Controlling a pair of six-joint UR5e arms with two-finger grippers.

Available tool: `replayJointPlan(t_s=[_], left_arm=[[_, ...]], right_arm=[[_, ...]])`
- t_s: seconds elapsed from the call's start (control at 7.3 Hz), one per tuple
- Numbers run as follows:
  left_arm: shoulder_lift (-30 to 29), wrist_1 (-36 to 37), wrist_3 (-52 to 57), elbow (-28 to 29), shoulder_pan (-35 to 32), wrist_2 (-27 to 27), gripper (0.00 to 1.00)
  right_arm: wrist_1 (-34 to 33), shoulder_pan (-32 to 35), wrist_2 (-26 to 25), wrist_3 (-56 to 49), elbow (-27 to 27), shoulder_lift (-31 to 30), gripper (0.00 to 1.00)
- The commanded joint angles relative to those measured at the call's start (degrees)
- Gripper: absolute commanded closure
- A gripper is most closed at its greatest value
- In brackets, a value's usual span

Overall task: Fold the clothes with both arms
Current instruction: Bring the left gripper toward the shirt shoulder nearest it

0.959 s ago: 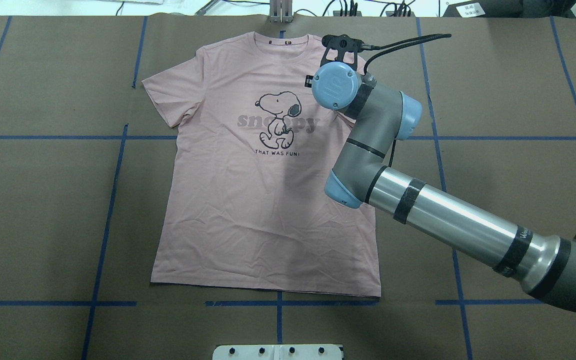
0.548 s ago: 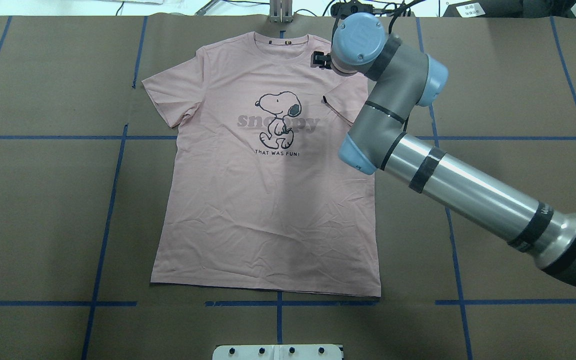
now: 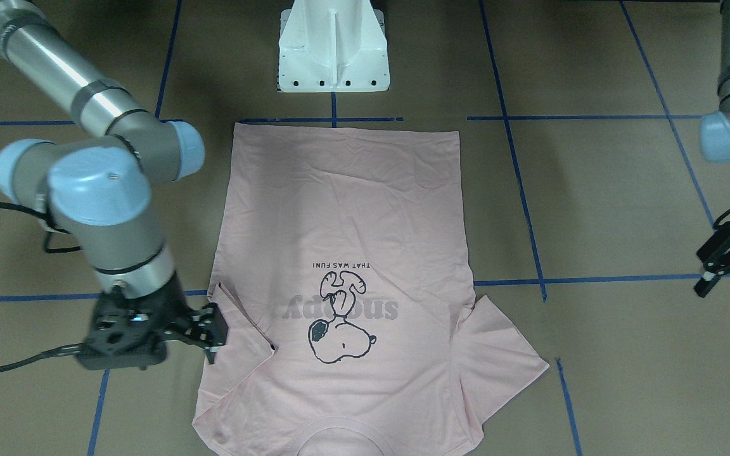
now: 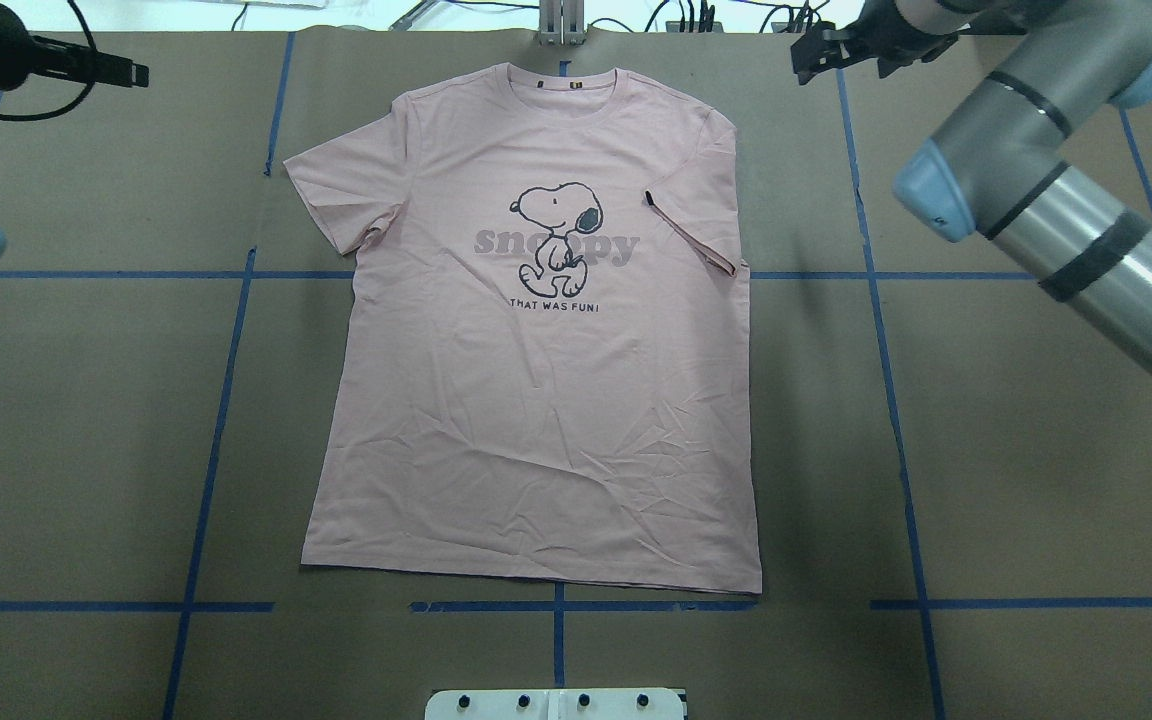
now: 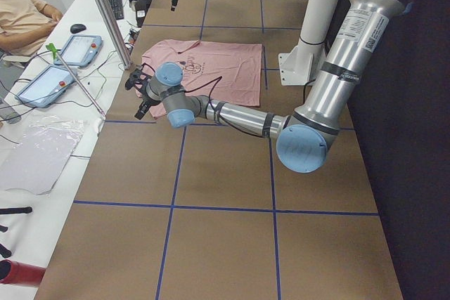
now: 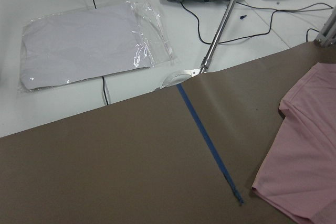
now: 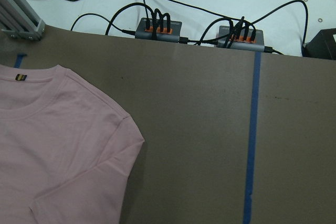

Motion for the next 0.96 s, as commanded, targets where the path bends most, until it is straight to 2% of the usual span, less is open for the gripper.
replayJointPlan(t_s=[0.0, 0.27, 0.55, 0.82], left_arm=[[-4.2, 0.1, -9.8, 3.7, 6.9, 9.4, 0.27], [-8.9, -0.5, -11.5, 12.4, 10.3, 16.5, 0.36], [-11.5, -0.8, -11.5, 17.5, 11.8, 17.5, 0.36], [-12.2, -1.0, -11.6, 19.3, 13.5, 19.5, 0.37]], right_arm=[[0.4, 1.6, 0.8, -2.4, 1.5, -2.7, 0.00], [0.4, 1.4, 0.3, -2.0, 1.5, -2.8, 0.00], [0.4, 1.1, -0.9, -1.9, 1.5, -3.0, 0.00], [0.4, 0.8, -1.5, -1.9, 1.4, -3.4, 0.00]])
